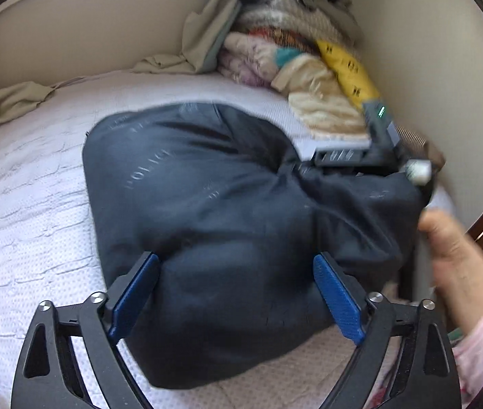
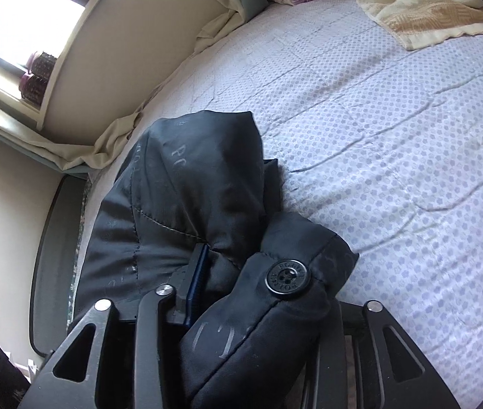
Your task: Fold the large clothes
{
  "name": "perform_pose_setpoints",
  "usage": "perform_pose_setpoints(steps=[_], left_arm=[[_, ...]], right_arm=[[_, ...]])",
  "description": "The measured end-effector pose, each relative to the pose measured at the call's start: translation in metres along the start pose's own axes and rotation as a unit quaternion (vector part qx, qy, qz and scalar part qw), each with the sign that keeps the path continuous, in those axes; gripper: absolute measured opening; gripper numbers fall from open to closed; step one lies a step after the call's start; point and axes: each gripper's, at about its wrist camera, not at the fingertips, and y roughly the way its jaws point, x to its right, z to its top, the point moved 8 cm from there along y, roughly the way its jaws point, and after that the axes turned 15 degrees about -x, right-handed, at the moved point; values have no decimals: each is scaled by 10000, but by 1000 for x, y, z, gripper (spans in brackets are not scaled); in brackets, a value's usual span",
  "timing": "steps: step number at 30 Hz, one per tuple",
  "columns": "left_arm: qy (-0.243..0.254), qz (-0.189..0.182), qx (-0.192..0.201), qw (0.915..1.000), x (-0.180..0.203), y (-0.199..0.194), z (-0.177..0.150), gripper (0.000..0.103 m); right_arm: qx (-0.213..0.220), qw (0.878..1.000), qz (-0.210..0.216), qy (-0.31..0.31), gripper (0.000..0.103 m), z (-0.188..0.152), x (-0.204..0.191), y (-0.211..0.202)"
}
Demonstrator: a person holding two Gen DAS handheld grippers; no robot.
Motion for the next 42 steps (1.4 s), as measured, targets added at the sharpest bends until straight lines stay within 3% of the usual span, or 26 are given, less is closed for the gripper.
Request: perform_pose_setpoints(steps=[2,4,7,9,12,15,17,18,22,26,31,38,42], left_arm=[[29,142,-99,9998,1,11,-3,96],[148,330,-128,9993,4,19,-8,96],[300,547,-94,9980,9,28,-14,96],[318,629,-51,9975,12,33,-15,97],[388,730,2,9966,18,39,-15,98],[485,840,17,9953,23,42,-15,98],[514,867,10,9949,24,44,-14,98],[527,879,8,9947,25,45,-13,98],[601,911,2,9940,28,45,-17,98],[675,937,-39,9933,30,47,-19,99],[782,1010,-61,9918,37,49,-20,100],[827,1116,-131,9902,44,54,-16,102],[829,1203,-243,9890,47,57,-14,103]], right_arm=[[-68,9999,4,90,44,-1,0,-3],[-110,9996,-67,239,59,-1,0,-12],[-39,9991,-233,342,63,-2,-5,-34],[254,9978,-550,263,63,0,-12,-57],[1078,9824,-1428,-544,63,1,-46,-98],[1363,9713,-1322,-1430,63,0,-93,-109],[1220,9691,-1285,-1714,58,2,-112,-95],[1063,9684,-1372,-1789,50,6,-117,-82],[481,9669,-1794,-1749,38,19,-108,-36],[-43,9648,-2181,-1470,38,26,-86,4],[-398,9605,-2398,-1355,38,29,-70,33],[-449,9506,-2690,-1485,39,29,-54,60],[-369,9571,-2529,-1365,41,31,-52,58]])
